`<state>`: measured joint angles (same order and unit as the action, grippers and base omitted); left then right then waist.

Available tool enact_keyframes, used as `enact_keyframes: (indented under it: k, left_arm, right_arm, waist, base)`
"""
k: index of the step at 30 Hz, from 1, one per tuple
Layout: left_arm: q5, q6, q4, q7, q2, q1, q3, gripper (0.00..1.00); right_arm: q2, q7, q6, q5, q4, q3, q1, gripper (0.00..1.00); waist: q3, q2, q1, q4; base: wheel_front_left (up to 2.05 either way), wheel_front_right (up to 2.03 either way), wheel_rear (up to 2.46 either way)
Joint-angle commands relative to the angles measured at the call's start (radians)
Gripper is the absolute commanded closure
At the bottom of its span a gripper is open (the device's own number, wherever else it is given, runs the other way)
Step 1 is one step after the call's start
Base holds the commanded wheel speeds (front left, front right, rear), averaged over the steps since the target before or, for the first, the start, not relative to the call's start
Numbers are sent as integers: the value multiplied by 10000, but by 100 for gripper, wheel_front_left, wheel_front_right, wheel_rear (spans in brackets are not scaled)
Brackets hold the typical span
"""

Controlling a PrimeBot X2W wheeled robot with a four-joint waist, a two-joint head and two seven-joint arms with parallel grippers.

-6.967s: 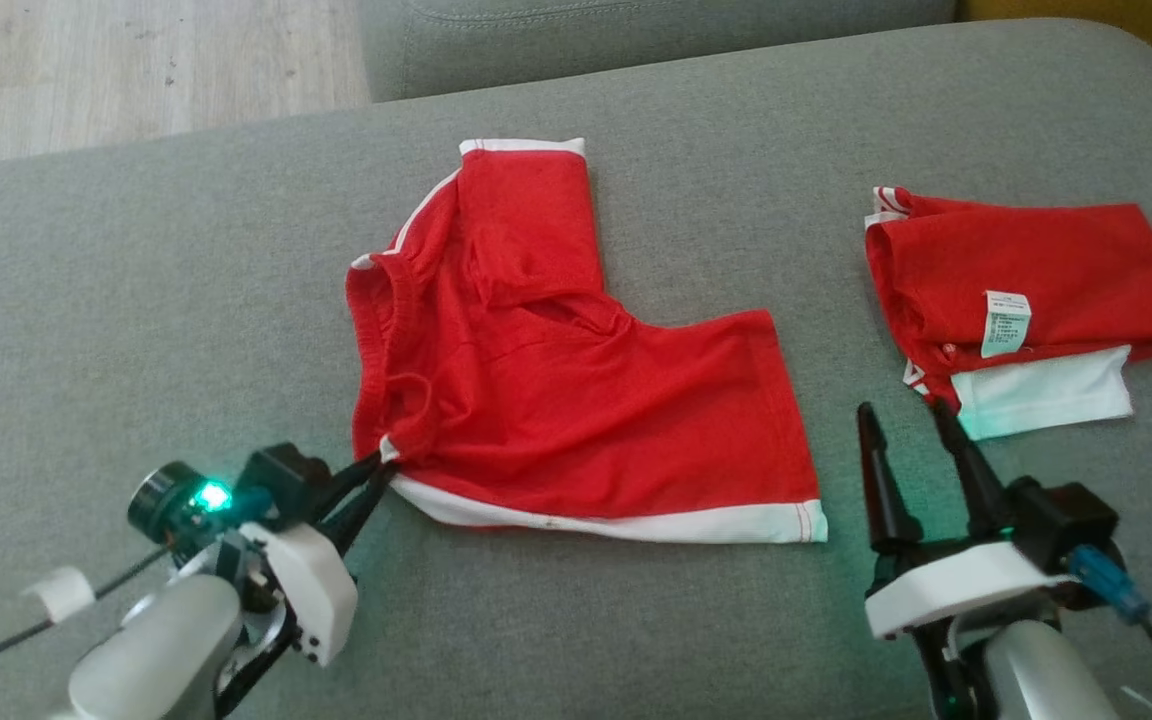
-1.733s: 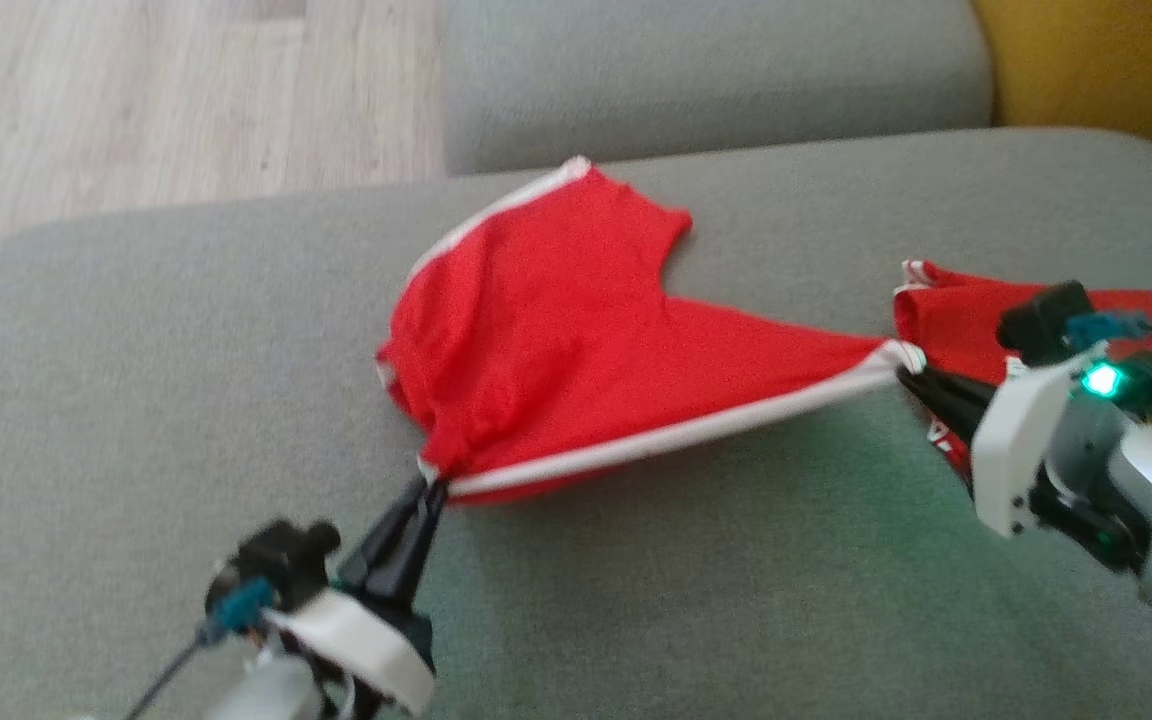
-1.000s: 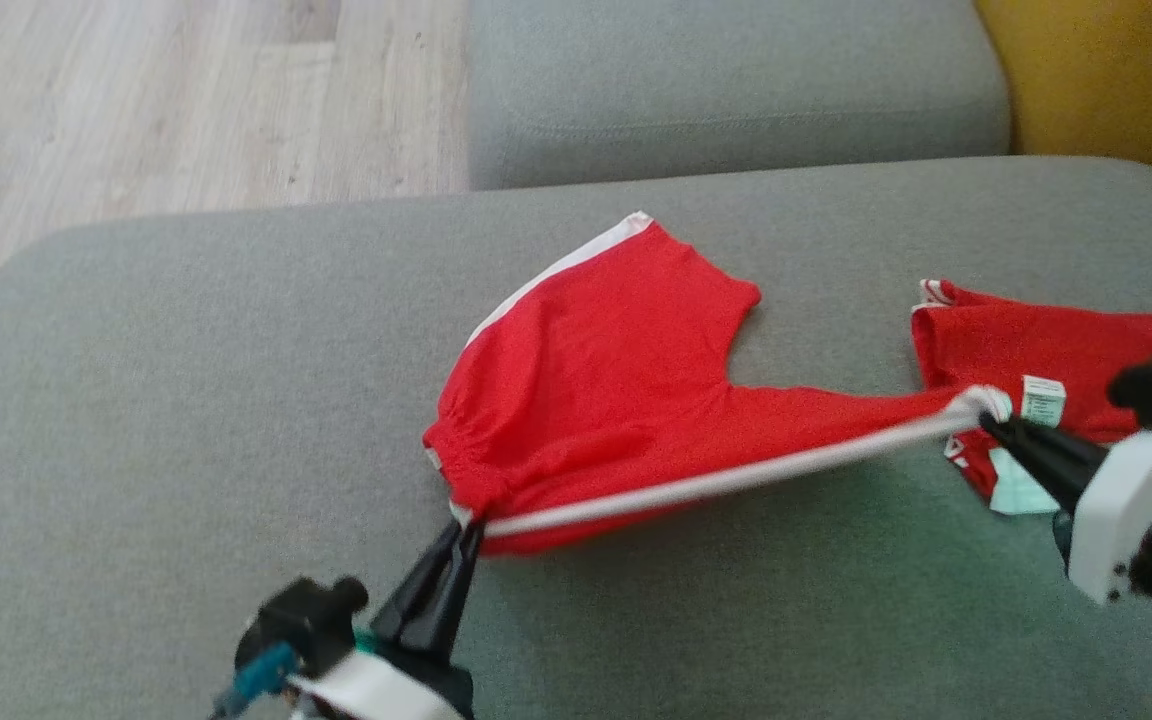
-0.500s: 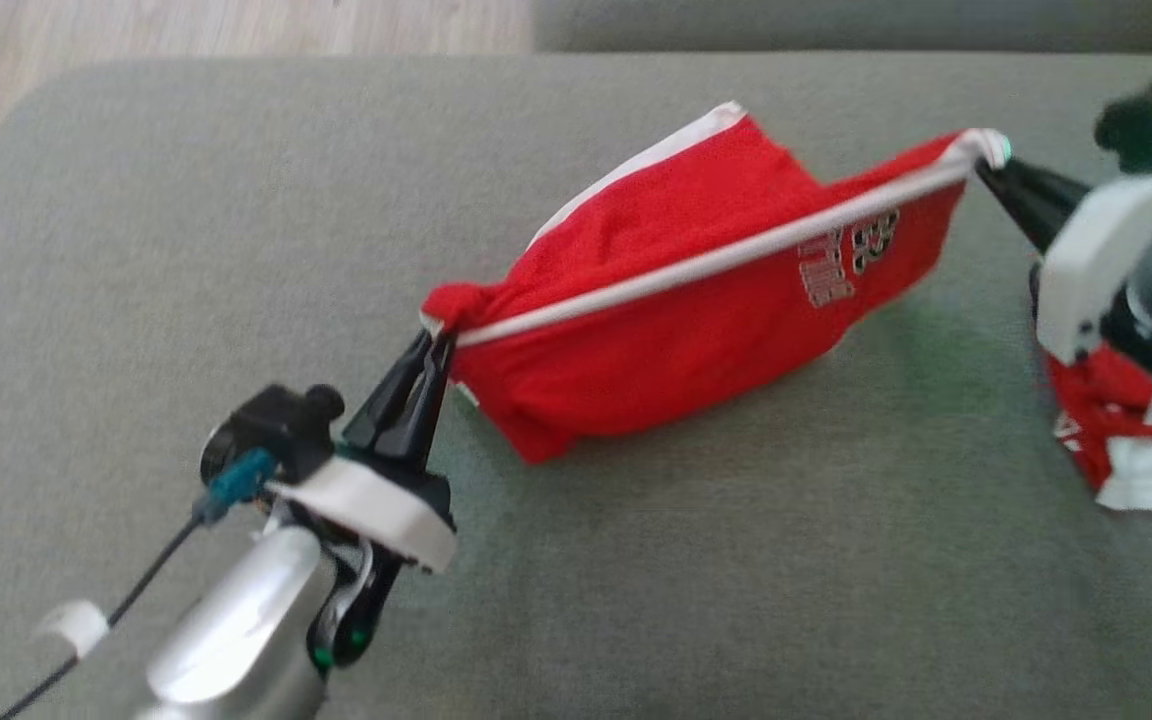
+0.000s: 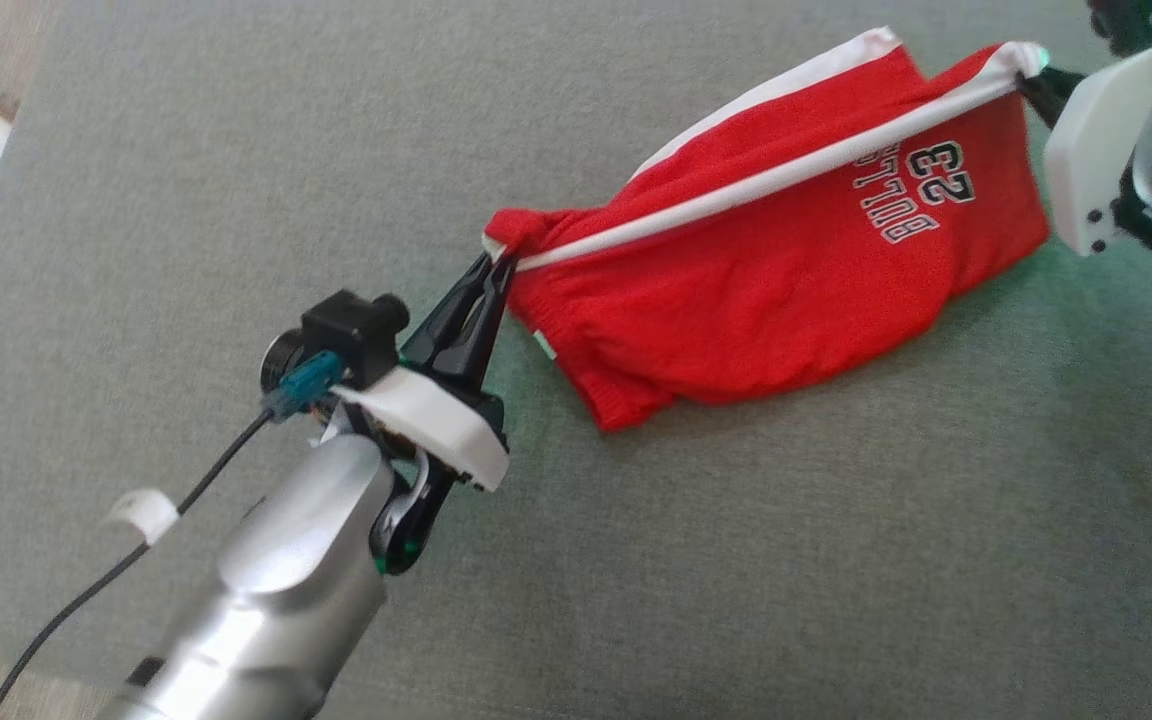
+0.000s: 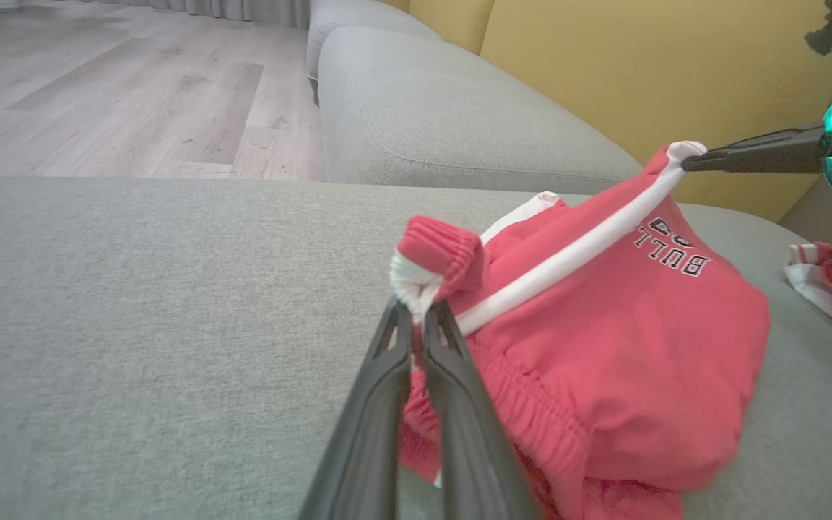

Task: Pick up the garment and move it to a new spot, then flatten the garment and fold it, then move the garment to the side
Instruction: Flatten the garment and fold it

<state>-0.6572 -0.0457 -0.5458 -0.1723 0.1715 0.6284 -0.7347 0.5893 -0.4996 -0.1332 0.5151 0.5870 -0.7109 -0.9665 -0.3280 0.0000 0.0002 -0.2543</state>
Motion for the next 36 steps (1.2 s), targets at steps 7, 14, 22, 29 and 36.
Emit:
enact_keyframes:
  k: [7, 14, 22, 29, 36]
  left_arm:
    - [126, -230, -674, -391, -64, 851, 273, 100]
    - [125, -421, -1303, -439, -323, 1174, 93, 73]
    - [354, -146, -1607, -789, -328, 1285, 295, 0]
    - [331, 240, -924, -886, 8, 856, 1224, 0]
    - [959, 765, 1389, -892, 436, -560, 3227, 0]
  right_arm:
    - [113, 428, 25, 108, 639, -583, -961, 100]
    - [-162, 918, 25, 160, 1488, -1158, -1570, 93]
    - [-802, 2218, 25, 134, 2703, -950, -1799, 0]
    - [-1352, 4043, 25, 627, 3190, -137, -1426, 0]
    - [-2097, 6229, 25, 959, 3202, 715, -430, 0]
  waist:
    - [-538, 0, -2, -396]
    - [-741, 0, -2, -539]
    - [-478, 0, -2, -319]
    - [203, 0, -2, 160]
    - [1116, 0, -2, 866]
  base:
    - [0, 0, 0]
    - [0, 0, 0]
    - [0, 0, 0]
    - [0, 0, 0]
    - [0, 0, 0]
